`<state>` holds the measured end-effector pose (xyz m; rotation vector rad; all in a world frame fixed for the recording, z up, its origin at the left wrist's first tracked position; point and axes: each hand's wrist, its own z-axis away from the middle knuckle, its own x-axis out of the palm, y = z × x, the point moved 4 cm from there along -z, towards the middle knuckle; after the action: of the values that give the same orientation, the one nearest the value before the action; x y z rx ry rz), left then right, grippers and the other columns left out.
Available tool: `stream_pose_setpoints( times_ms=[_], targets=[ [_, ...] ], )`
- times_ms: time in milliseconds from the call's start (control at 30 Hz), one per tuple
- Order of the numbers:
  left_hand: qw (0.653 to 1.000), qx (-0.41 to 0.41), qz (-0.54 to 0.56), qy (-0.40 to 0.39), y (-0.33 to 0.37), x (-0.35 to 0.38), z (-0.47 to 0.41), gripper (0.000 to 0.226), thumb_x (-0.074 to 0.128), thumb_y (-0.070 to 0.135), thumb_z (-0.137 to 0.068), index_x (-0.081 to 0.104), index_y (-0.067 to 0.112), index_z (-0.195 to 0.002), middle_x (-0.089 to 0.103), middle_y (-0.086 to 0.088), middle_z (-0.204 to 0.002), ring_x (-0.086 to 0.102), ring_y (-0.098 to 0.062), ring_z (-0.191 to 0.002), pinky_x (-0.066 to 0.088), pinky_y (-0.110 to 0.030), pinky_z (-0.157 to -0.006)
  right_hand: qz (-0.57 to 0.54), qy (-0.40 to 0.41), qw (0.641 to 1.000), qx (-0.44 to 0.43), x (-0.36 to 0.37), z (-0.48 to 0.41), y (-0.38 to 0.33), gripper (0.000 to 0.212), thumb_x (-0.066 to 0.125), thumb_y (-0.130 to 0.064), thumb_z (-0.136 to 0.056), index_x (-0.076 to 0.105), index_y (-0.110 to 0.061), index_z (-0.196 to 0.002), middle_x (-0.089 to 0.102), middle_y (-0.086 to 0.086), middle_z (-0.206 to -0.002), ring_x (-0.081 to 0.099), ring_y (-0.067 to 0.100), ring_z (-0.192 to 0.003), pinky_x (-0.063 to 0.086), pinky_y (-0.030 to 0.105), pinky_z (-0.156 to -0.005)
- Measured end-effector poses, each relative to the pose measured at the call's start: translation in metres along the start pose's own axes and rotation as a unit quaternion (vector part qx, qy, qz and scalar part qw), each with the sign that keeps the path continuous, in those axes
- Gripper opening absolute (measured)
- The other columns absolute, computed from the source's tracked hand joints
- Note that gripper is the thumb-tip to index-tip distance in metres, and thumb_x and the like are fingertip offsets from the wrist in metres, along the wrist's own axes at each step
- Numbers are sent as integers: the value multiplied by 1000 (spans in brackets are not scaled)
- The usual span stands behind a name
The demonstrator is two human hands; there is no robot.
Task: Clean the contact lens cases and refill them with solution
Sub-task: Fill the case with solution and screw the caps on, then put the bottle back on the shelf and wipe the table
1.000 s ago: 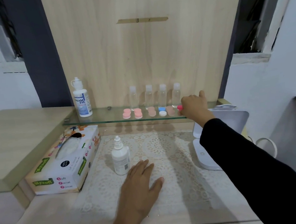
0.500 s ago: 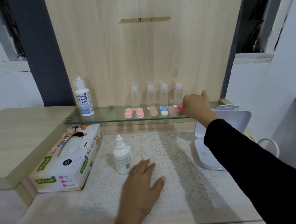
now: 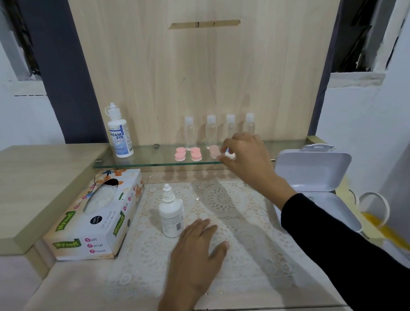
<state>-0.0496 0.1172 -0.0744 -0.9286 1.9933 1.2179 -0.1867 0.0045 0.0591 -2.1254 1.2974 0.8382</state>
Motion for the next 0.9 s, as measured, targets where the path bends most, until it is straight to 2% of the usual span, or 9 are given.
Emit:
stream_pose_setpoints(
  times_ms=[67, 167, 367, 433, 500, 567, 633, 733, 900],
  targets=[
    [999, -9, 25, 38, 1, -6, 0, 36, 50, 44, -93, 56, 34, -128, 48, 20, -137, 38, 1, -129, 30, -16, -100, -37, -32, 998, -36, 13, 11, -16, 20, 67, -31, -86, 70, -14, -97, 64, 3, -91, 55, 23, -93, 37, 34, -77],
    [985, -26, 85, 147, -1, -22, 2, 23, 52, 42, -85, 70, 35, -98, 65, 25, -98, 59, 3, -95, 47, -16, -78, -78, -112, 989, -62, 37, 25, -33, 22, 65, -29, -88, 68, -15, -105, 62, 3, -102, 56, 23, -100, 40, 32, -76],
    [883, -147, 302, 328, -17, -45, 13, 15, 54, 33, -79, 69, 30, -74, 67, 17, -69, 62, -4, -66, 45, -13, -58, -99, -258, 958, -79, 79, 47, -60, 44, 59, -21, -92, 49, -19, -135, 52, 5, -130, 47, 24, -119, 40, 37, -91],
    [850, -186, 336, 360, -26, -45, 14, 7, 57, 31, -76, 63, 27, -78, 65, 15, -75, 58, -6, -71, 41, -10, -61, -98, -280, 951, -85, 88, 53, -66, 51, 55, -18, -94, 39, -22, -143, 46, 4, -140, 44, 25, -124, 39, 39, -93],
    [843, -209, 331, 368, -35, -42, 12, 21, 66, 28, -72, 59, 23, -91, 60, 13, -89, 54, -9, -83, 42, -17, -71, -96, -290, 947, -102, 96, 56, -71, 53, 51, -14, -95, 36, -24, -146, 43, 2, -144, 43, 26, -123, 38, 39, -90],
    [858, -218, 303, 353, -42, -38, 9, 43, 76, 16, -71, 54, 19, -107, 55, 10, -107, 51, -12, -99, 43, -26, -81, -105, -285, 945, -118, 101, 57, -74, 50, 50, -10, -93, 44, -23, -141, 49, 2, -139, 46, 27, -116, 37, 37, -83],
    [873, -217, 296, 321, -43, -34, 6, 59, 79, 7, -71, 50, 18, -121, 51, 9, -120, 48, -10, -110, 40, -23, -89, -126, -273, 947, -112, 103, 58, -74, 44, 51, -6, -89, 54, -21, -130, 59, 4, -124, 49, 27, -107, 34, 34, -76],
    [892, -197, 301, 274, -44, -28, 1, 63, 77, 13, -75, 47, 23, -129, 51, 12, -128, 49, -6, -117, 34, -5, -85, -154, -258, 950, -83, 103, 59, -73, 36, 53, -7, -87, 59, -19, -120, 62, 4, -105, 51, 22, -98, 40, 34, -74],
    [906, -189, 280, 255, -45, -25, 1, 62, 71, 24, -83, 43, 28, -138, 51, 13, -136, 48, -6, -123, 35, -14, -88, -235, -234, 943, -20, 94, 45, -62, 27, 63, -9, -89, 66, -14, -115, 65, 5, -104, 53, 14, -85, 45, 29, -77]
  ],
)
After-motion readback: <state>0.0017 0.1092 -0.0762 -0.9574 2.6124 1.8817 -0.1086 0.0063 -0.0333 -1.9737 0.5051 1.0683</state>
